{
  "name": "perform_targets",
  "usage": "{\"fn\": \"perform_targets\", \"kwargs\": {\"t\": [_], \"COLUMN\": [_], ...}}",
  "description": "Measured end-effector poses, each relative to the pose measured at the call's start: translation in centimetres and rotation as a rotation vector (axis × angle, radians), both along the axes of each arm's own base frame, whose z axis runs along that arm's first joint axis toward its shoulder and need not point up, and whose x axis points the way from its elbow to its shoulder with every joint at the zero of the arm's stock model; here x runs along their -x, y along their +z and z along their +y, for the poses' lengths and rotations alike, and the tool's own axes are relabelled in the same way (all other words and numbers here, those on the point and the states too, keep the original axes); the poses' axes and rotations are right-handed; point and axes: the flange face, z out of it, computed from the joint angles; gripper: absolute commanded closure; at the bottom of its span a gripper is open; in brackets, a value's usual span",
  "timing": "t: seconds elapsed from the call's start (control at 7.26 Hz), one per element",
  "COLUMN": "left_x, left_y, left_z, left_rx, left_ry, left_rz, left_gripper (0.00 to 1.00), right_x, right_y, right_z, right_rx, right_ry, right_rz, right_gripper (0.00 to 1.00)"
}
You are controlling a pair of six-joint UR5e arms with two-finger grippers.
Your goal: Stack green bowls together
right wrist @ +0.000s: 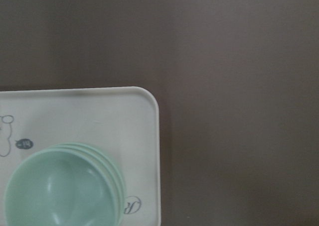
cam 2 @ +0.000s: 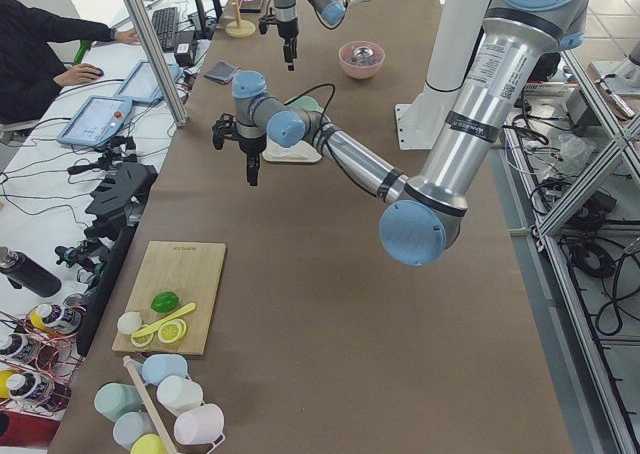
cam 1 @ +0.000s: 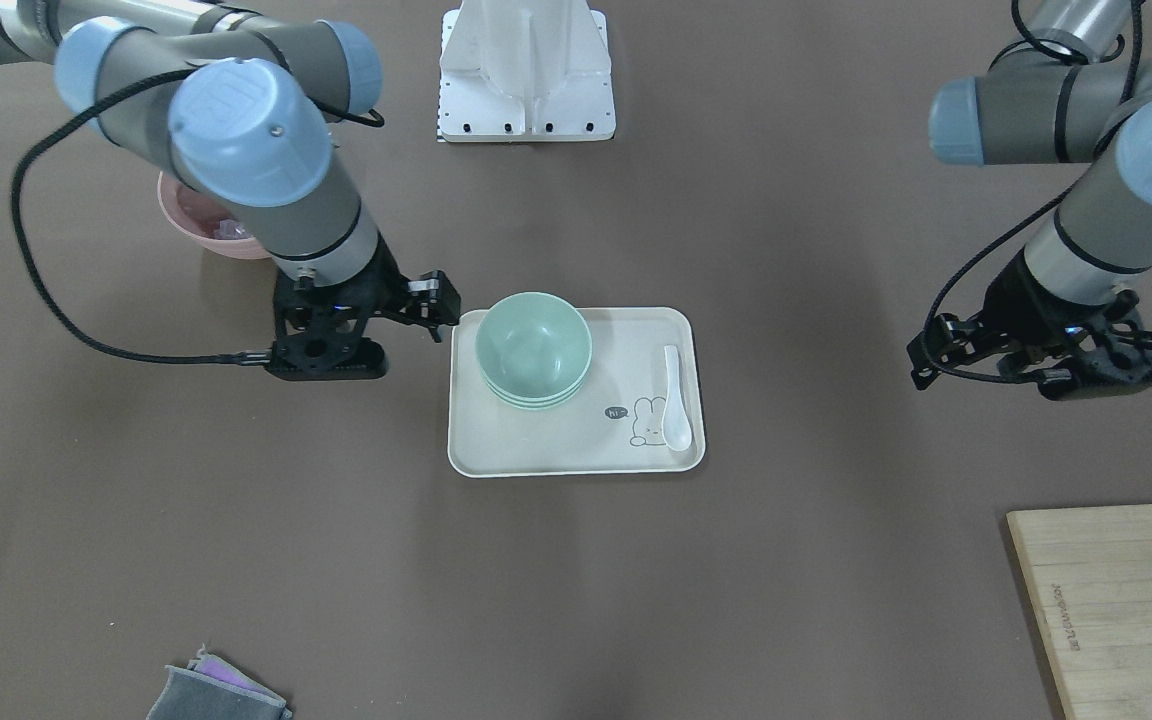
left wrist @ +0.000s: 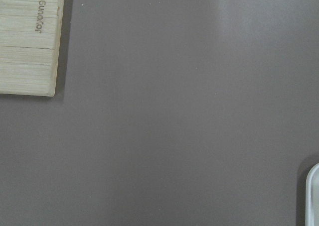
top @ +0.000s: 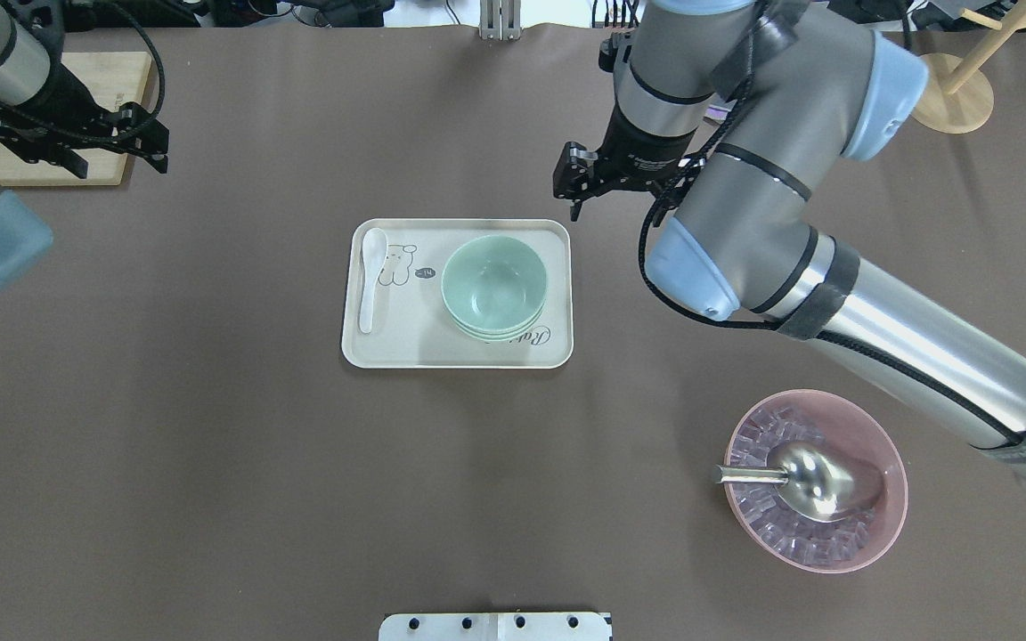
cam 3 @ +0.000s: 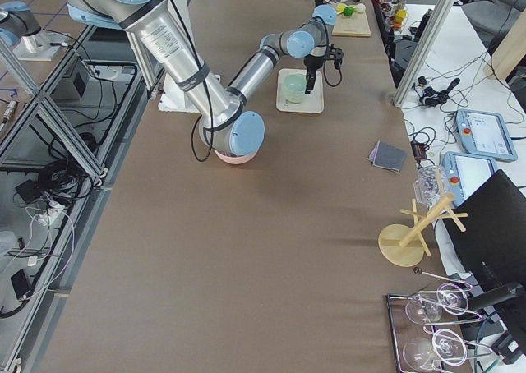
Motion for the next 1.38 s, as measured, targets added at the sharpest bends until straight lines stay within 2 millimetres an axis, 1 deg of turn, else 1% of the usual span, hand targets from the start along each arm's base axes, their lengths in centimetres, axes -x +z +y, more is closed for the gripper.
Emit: {"fn": "perform_targets", "kwargs": {"t": [0.14,0.28,0.41,0.55,0.69,0.83,0.96,1.1,1.24,1.38], "left_x": [3.1,5.6,7.6,9.5,11.9,15.2,18.6,20.8,21.7,22.0], "left_y": [2.1,3.4,4.4,5.3,6.5,8.1,10.3,12.5,14.5,16.2], "left_z": [-0.2,-0.4,-0.3,-0.1,0.1,0.2,0.1,0.4,1.2,1.7], "left_rx": [-0.013,-0.009,0.004,0.016,0.008,-0.020,-0.031,-0.017,0.008,0.035], "left_ry": [0.008,0.003,-0.004,-0.010,-0.008,-0.001,-0.006,-0.015,-0.018,-0.019], "left_rz": [-0.013,-0.011,0.002,0.021,0.029,0.017,0.002,-0.006,-0.012,-0.018], "left_gripper": [0.02,0.02,0.02,0.02,0.02,0.02,0.02,0.02,0.02,0.02], "right_x": [-4.9,-10.6,-16.9,-23.6,-30.1,-36.1,-40.7,-43.7,-45.8,-47.2], "right_y": [4.6,9.9,15.4,21.0,26.4,31.3,35.7,39.3,41.5,42.4], "right_z": [-1.4,-2.9,-4.3,-4.9,-4.3,-2.5,0.0,2.6,4.5,5.6], "right_rx": [-0.037,-0.074,-0.102,-0.097,-0.063,-0.031,0.002,0.042,0.061,0.064], "right_ry": [-0.027,-0.061,-0.097,-0.118,-0.102,-0.071,-0.047,-0.017,0.013,0.038], "right_rz": [0.046,0.086,0.113,0.113,0.093,0.078,0.070,0.066,0.063,0.059], "right_gripper": [0.00,0.00,0.00,0.00,0.00,0.00,0.00,0.00,0.00,0.00]}}
